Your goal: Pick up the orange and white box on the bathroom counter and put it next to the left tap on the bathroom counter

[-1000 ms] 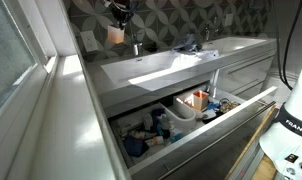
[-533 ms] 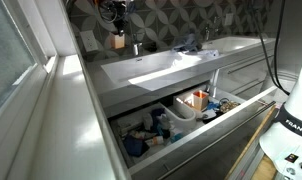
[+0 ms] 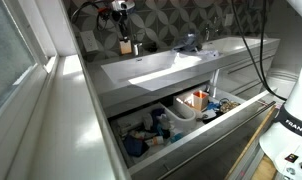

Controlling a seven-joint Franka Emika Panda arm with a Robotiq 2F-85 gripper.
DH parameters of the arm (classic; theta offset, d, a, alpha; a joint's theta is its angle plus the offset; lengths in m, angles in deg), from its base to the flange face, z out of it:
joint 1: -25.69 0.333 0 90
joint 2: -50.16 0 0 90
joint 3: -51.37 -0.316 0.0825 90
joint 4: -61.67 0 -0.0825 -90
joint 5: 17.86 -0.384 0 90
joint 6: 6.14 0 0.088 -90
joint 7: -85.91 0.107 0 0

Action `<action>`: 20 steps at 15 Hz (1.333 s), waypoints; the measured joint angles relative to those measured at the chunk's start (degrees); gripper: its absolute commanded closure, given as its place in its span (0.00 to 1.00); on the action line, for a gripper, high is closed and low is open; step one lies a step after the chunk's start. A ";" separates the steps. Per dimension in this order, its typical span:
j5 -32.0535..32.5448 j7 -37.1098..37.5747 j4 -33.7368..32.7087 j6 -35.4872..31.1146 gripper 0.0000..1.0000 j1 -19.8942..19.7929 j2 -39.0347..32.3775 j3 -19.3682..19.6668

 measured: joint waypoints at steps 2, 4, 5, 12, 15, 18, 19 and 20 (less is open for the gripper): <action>0.18 2.01 -3.68 2.67 0.99 -0.04 -2.39 0.11; 0.18 2.13 -6.68 2.91 0.99 -0.04 -4.46 0.21; 0.19 2.05 -8.12 2.91 0.99 -0.04 -5.45 0.24; 0.19 0.31 -15.48 2.93 0.99 -0.27 -10.85 0.78; 0.19 -1.27 -17.34 2.93 0.99 -0.41 -12.54 1.05; 0.19 -3.22 -18.68 2.93 0.99 -0.63 -13.87 1.20; 0.19 -3.86 -19.07 2.80 0.99 -0.73 -14.28 1.21; 0.19 -4.46 -19.39 2.60 0.99 -0.82 -14.59 1.21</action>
